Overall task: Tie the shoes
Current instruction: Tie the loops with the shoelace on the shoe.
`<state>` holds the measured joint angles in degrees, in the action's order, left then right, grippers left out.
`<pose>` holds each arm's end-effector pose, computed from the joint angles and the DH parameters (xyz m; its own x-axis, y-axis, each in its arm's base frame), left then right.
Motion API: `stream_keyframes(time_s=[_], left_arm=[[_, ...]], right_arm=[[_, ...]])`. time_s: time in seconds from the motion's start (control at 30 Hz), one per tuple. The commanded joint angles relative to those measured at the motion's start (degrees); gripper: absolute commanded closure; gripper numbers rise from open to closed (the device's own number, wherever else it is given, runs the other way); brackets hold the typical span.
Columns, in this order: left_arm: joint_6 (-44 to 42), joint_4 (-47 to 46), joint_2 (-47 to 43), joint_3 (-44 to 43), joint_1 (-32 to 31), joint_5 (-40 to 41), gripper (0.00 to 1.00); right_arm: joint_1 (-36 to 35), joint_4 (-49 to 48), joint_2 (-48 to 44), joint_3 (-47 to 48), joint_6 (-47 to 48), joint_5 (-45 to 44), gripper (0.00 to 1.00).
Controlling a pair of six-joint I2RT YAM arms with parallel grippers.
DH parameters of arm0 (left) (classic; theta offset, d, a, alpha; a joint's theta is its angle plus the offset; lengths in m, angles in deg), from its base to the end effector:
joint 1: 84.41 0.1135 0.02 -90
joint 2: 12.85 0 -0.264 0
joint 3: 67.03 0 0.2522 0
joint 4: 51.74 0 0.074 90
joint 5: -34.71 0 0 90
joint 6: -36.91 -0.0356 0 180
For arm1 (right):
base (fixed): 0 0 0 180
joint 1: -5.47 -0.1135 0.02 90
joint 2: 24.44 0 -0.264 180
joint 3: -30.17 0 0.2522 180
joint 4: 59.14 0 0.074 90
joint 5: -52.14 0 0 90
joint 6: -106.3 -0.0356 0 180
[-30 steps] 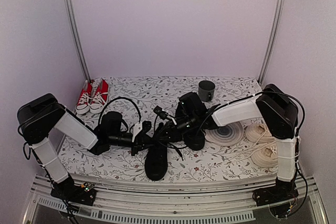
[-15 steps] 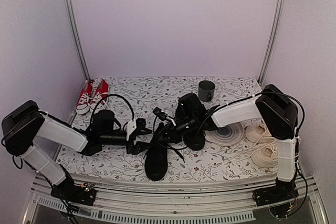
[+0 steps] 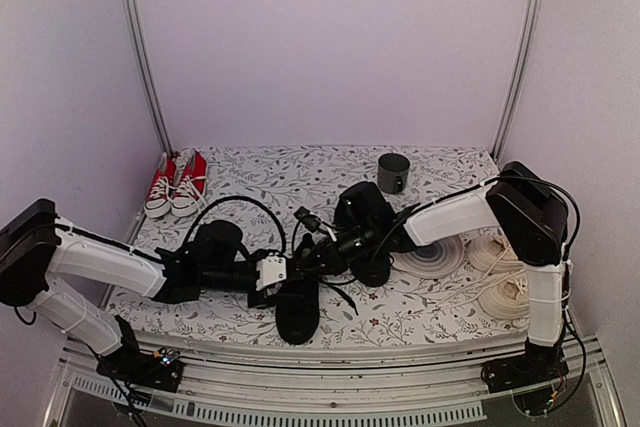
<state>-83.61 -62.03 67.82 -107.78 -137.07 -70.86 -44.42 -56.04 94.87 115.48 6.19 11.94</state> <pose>0.1530 -0.2163 0.1586 0.2025 0.5411 -0.8162 0.9340 0.1439 0.3271 0.2599 0.3507 0.1442 -0.5381 -0.4630 -0.7043 -0.8042 0.0317 0.5936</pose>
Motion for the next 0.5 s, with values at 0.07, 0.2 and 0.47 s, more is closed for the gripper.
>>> stream_keyframes(time_s=[0.07,0.2,0.47], left_arm=[[-7.3,6.3,5.5,-6.1,-5.3,7.9,0.40],[-9.3,6.0,7.4,-7.6,-5.7,10.7,0.39],[-7.8,5.5,6.3,-6.9,-5.7,15.3,0.68]], right_arm=[[-0.5,-2.8,-2.6,-0.7,-3.1,-0.1,0.97],[-0.5,-2.9,-2.8,-1.0,-3.6,-0.1,0.97],[-0.5,-3.0,-3.1,-1.4,-3.9,0.0,0.97]])
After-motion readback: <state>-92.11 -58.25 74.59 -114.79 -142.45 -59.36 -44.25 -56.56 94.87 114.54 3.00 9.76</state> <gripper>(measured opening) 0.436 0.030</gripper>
